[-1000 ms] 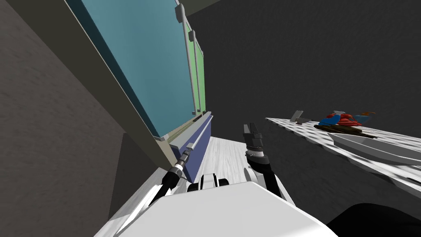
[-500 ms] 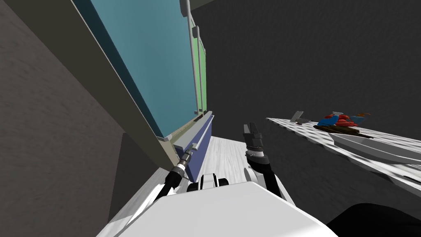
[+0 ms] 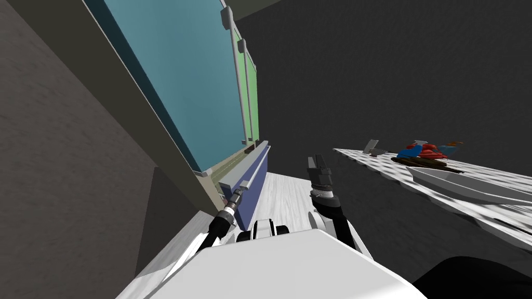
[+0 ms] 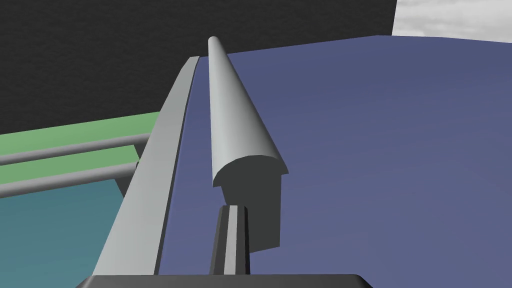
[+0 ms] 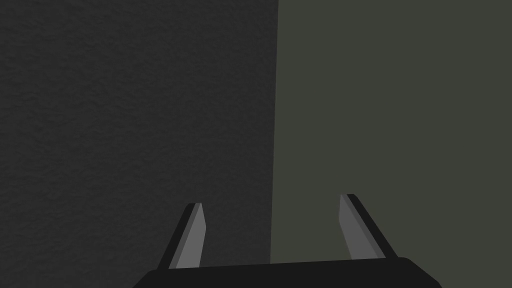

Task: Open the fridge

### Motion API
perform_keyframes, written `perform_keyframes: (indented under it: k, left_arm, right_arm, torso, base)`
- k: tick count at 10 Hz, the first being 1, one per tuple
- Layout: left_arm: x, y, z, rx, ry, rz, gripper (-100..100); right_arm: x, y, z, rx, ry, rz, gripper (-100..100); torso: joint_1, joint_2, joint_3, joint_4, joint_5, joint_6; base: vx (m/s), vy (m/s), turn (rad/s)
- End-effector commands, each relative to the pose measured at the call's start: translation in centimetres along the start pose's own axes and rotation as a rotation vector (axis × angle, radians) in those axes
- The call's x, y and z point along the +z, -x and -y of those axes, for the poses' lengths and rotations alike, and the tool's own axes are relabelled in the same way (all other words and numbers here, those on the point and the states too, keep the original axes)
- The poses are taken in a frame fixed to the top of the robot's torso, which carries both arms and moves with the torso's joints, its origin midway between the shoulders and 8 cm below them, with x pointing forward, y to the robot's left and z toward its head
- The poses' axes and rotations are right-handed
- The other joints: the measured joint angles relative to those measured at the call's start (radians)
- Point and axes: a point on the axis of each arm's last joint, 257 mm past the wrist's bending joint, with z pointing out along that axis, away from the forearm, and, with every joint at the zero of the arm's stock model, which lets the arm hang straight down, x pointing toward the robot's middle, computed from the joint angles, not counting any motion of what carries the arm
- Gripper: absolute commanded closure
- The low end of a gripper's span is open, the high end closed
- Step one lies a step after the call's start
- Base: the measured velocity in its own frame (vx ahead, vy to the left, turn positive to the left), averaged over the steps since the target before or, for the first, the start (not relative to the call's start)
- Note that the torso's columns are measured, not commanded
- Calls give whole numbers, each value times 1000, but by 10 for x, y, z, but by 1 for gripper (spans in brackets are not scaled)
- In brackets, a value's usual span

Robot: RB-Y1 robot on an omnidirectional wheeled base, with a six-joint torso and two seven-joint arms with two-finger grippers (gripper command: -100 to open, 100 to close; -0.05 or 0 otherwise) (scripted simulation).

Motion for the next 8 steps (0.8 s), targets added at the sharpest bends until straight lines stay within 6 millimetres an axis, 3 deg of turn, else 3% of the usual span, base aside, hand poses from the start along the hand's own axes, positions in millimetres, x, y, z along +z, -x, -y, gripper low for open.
perform_keyframes:
  k: [1, 2, 6, 7, 8]
  left_arm:
    - [0, -2, 0, -2, 2, -1, 100]
    - [4, -11, 4, -34, -21, -16, -100]
    - [5, -11, 5, -38, -24, -15, -100]
    - [5, -11, 5, -38, -23, -15, 100]
    - [4, -13, 7, -38, -25, -16, 100]
  right_arm:
    - [0, 0, 0, 0, 0, 0, 0]
    - [0, 0, 0, 0, 0, 0, 0]
    - [0, 0, 0, -1, 0, 0, 0]
    - [0, 0, 0, 0, 0, 0, 0]
    - [0, 0, 0, 0, 0, 0, 0]
  torso:
    - [2, 3, 2, 2, 0, -1]
    - [8, 2, 1, 2, 1, -1]
    - [2, 1, 0, 2, 0, -2]
    - [2, 3, 2, 2, 0, -1]
    - [2, 5, 3, 3, 0, -1]
  base:
    - [-49, -85, 7]
    - [-41, -40, -64]
    - [-3, -17, 20]
    - [0, 0, 0]
    - [-14, -99, 41]
